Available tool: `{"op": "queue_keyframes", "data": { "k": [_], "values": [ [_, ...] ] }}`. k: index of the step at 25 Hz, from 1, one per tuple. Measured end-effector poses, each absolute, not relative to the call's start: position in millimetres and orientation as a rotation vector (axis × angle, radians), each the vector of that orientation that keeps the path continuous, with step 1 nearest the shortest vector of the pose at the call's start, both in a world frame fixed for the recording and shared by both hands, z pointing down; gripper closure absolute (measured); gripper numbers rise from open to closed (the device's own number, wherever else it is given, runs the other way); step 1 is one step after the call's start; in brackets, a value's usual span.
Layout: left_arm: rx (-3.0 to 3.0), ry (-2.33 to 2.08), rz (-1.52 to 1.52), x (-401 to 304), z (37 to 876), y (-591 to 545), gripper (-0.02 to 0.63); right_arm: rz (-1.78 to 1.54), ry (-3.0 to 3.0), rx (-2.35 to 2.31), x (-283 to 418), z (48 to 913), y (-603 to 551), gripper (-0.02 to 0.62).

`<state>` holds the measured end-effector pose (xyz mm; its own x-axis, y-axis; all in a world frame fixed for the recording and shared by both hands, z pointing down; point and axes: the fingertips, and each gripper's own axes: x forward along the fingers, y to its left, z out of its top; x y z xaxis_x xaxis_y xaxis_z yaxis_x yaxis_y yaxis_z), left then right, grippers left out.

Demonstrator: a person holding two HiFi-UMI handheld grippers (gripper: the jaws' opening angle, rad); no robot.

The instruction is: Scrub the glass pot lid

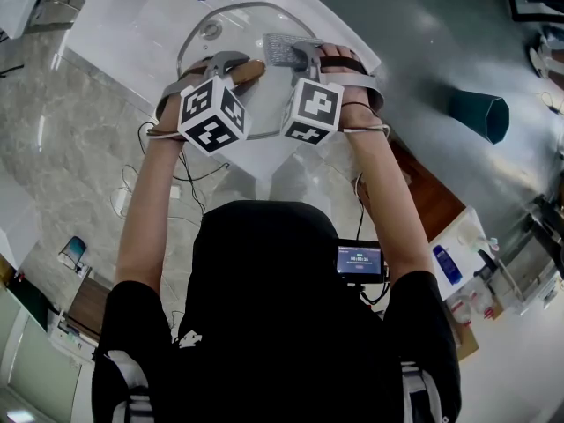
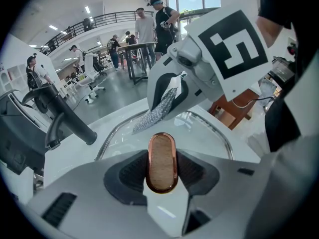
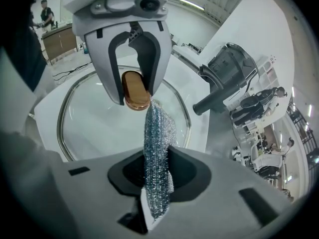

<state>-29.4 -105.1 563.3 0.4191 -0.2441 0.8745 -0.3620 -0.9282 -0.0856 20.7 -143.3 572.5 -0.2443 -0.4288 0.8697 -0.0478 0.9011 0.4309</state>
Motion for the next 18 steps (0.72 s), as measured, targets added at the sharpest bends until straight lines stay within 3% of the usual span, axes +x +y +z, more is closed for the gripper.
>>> {"op": "queue_keyframes", "data": {
  "k": [18],
  "values": [
    [2.541, -0.568, 1.527, -31.9, 563.7, -106.2, 0.437, -0.4, -1.786, 0.367, 8.6, 576.2, -161.0, 0.517]
  ]
}}
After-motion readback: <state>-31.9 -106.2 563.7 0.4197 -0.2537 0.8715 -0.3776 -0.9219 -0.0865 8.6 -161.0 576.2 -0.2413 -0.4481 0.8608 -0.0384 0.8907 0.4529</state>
